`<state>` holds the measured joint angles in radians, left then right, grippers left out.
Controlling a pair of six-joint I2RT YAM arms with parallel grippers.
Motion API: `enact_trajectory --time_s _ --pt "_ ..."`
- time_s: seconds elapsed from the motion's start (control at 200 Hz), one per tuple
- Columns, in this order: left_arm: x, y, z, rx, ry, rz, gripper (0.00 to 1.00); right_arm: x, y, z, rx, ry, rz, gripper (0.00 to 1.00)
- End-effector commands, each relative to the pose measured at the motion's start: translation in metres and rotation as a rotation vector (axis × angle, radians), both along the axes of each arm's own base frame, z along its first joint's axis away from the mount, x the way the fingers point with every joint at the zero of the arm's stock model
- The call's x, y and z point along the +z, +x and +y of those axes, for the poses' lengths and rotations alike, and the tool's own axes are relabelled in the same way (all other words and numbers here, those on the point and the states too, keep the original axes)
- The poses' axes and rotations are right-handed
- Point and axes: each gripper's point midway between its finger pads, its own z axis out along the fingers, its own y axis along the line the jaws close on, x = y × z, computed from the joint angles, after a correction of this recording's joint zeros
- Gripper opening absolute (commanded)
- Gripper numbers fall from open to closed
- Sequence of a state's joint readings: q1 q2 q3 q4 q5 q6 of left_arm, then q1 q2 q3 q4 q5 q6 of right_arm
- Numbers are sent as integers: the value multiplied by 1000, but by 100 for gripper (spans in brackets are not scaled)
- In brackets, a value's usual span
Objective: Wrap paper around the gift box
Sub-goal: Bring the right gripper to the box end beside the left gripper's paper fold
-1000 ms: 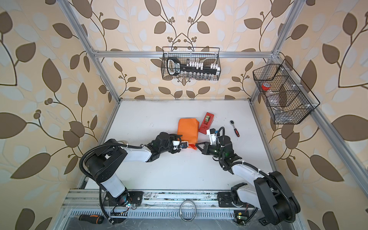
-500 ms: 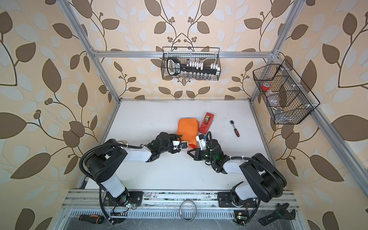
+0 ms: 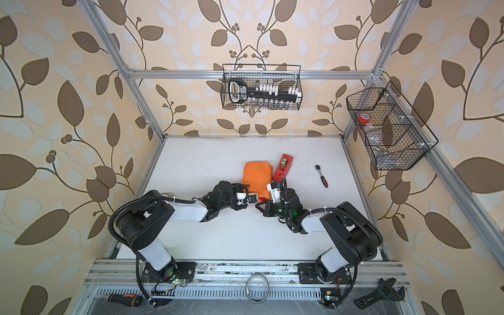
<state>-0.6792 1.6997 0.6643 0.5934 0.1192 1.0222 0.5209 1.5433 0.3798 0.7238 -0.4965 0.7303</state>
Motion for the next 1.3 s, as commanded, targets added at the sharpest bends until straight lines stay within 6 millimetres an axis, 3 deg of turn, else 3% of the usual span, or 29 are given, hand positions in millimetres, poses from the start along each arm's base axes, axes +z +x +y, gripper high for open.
enact_trajectory --time_s 0.0,0.415,0.655,0.835,1.01,1.299 --pt "-53 -15 25 13 168 137 67 10 11 0 -9 1 -57 0" --pt "-54 -15 25 14 167 143 67 12 -25 -18 19 -48 -62 0" --pt "-55 -15 25 15 170 151 67 19 -27 -25 26 -66 -88 0" --pt "-56 -15 26 17 173 155 67 36 -31 -20 65 -24 -115 0" --pt "-55 -14 25 18 170 153 67 37 -33 -15 134 -48 -153 0" --pt "-55 -14 26 21 168 156 67 20 -34 2 271 -187 -215 0"
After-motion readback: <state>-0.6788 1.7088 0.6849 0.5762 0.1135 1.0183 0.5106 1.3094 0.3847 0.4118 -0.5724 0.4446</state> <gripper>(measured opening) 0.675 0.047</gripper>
